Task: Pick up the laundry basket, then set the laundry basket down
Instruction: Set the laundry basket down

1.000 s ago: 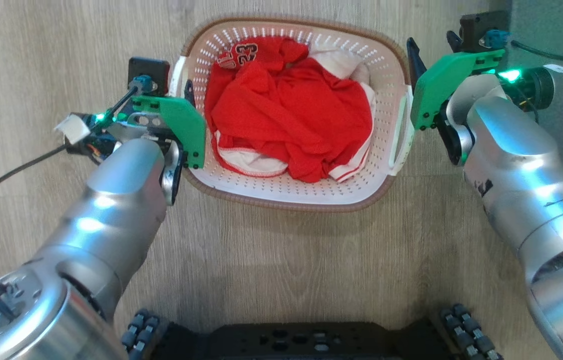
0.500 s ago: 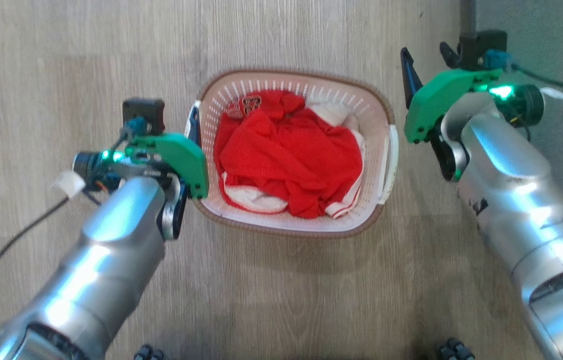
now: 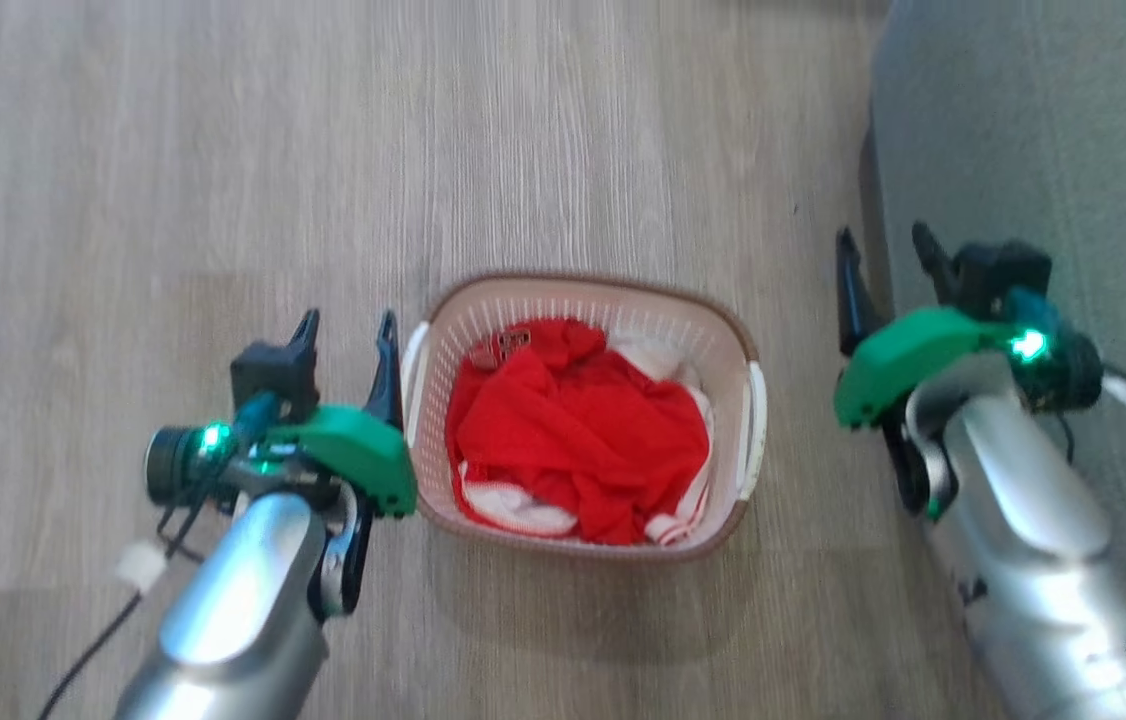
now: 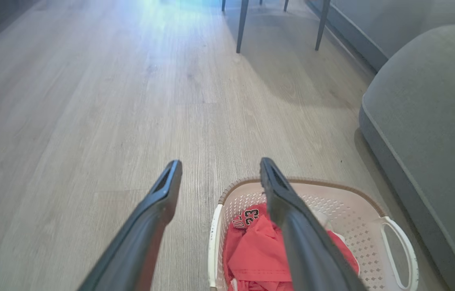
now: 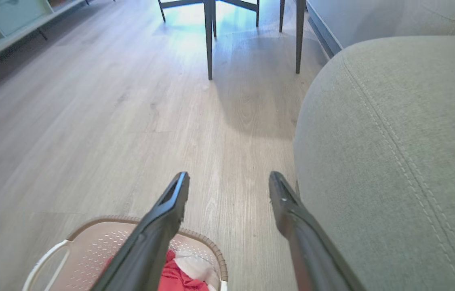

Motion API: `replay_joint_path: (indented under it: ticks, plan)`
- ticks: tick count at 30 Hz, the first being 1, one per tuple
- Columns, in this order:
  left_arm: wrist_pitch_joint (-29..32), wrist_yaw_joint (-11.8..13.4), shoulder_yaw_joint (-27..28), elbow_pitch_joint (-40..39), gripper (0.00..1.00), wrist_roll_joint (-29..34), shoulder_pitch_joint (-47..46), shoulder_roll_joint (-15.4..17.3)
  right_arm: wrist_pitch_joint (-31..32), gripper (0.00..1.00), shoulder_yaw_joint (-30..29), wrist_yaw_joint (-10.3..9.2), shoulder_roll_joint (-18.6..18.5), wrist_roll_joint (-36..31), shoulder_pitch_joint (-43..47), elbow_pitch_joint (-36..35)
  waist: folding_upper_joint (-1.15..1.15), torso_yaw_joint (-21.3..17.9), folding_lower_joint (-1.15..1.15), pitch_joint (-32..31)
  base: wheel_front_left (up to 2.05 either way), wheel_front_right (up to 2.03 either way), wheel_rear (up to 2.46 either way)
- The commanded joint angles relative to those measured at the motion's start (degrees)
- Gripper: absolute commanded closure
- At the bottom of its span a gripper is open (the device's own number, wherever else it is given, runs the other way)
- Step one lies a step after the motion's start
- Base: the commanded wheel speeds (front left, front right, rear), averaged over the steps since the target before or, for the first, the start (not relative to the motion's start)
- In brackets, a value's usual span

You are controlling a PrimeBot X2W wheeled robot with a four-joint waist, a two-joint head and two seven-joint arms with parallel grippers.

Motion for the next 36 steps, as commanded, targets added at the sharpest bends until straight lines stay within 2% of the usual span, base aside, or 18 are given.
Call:
replay_joint_path:
  ticks: [1, 6, 14, 19, 27, 36]
  plan:
    - [-0.54, -0.31, 4.27, -4.46, 0.0, 2.35, 1.81, 1.5, -0.76, 0.0, 0.66, -0.1, 0.97, -0.6, 3.19, -4.97, -0.01, 0.19, 0.01, -4.57, 0.0, 0.0, 0.0]
    - [-0.54, -1.5, 10.2, -13.52, 0.0, 7.4, 8.99, 0.46, -0.76, 0.0, -0.75, -0.1, 0.98, -1.31, 10.5, -13.68, -0.01, 0.06, 0.01, -8.69, 0.0, 0.0, 0.0]
    - [-0.54, -3.38, 15.42, -21.09, 0.0, 12.17, 17.13, -1.39, -0.76, 0.0, -2.92, -0.1, 0.99, -1.62, 18.86, -22.72, -0.01, 0.38, 0.01, -13.21, 0.0, 0.0, 0.0]
    - [-0.54, -3.59, 18.02, -24.55, 0.0, 14.87, 23.04, -1.98, -0.76, 0.0, -4.27, -0.1, 0.99, -1.85, 25.03, -27.96, -0.01, 0.47, 0.01, -16.61, 0.0, 0.0, 0.0]
    - [-0.54, -3.4, 20.98, -28.75, 0.0, 16.78, 29.77, -2.29, -0.76, 0.0, -5.1, -0.1, 0.99, -2.19, 30.58, -31.48, -0.01, 0.23, 0.01, -19.76, 0.0, 0.0, 0.0]
    - [-0.54, -3.45, 23.5, -30.04, 0.0, 18.0, 32.34, -2.57, -0.76, 0.0, -5.74, -0.1, 0.99, -2.1, 33.06, -33.15, -0.01, -0.5, 0.01, -20.81, 0.0, 0.0, 0.0]
